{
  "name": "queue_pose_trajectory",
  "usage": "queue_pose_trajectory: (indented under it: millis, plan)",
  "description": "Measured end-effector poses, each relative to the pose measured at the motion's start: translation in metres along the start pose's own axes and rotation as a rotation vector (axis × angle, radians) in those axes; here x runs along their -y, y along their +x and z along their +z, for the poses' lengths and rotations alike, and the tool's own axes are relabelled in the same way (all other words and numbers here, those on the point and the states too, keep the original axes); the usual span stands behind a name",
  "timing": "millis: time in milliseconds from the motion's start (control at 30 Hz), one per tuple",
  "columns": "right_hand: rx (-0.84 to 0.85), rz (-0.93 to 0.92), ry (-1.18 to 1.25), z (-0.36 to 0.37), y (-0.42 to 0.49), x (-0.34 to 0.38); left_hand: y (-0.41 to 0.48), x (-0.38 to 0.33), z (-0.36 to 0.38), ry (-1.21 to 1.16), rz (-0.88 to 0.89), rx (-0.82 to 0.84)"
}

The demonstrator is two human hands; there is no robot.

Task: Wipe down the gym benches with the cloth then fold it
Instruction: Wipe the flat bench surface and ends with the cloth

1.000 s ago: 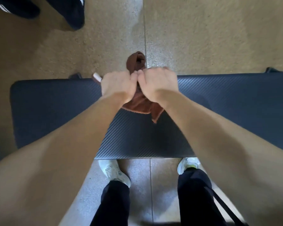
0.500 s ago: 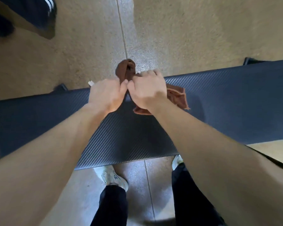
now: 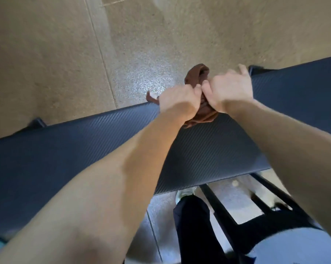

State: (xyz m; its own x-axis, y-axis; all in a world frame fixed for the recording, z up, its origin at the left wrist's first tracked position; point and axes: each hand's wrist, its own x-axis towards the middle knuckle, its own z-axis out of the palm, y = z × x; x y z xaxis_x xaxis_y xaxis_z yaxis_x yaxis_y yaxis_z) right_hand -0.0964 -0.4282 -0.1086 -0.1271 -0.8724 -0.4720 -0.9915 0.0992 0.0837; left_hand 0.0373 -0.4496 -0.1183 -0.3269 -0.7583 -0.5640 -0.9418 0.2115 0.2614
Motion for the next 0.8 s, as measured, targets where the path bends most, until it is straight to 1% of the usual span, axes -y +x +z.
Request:
queue_pose_trajectory:
  millis: [67,133,200,267,367,433,500,600,700,800]
  plan:
    - [0.029,0.057,0.000,0.001,0.002,-0.040,0.013,-0.034,0.005,0.003,0.059,0.009]
    - [0.025,0.071,0.030,0.005,0.003,-0.045,0.015,-0.032,0.007,0.012,0.081,-0.011]
    - [-0.011,0.052,0.059,0.006,0.002,-0.023,0.008,-0.005,0.004,0.028,0.102,-0.054]
    - [-0.021,-0.011,0.093,0.003,-0.001,0.014,-0.003,0.029,-0.002,0.103,0.089,-0.088]
    - [0.015,-0.149,0.116,-0.001,-0.007,0.066,-0.023,0.064,-0.011,0.173,0.002,-0.074]
    - [-0.015,-0.184,0.129,0.000,-0.008,0.075,-0.025,0.066,-0.011,0.152,-0.059,-0.066]
    - [-0.023,-0.177,0.157,0.005,-0.006,0.058,-0.023,0.049,-0.008,0.115,-0.123,-0.066]
    - [-0.048,-0.144,0.170,0.011,0.003,0.009,-0.010,-0.003,-0.002,0.060,-0.167,-0.058]
    - [-0.072,-0.035,0.169,0.014,0.012,-0.060,0.019,-0.078,0.007,0.025,-0.115,-0.023]
    - [-0.067,0.137,0.135,0.017,0.017,-0.148,0.053,-0.159,0.016,-0.044,-0.002,0.028]
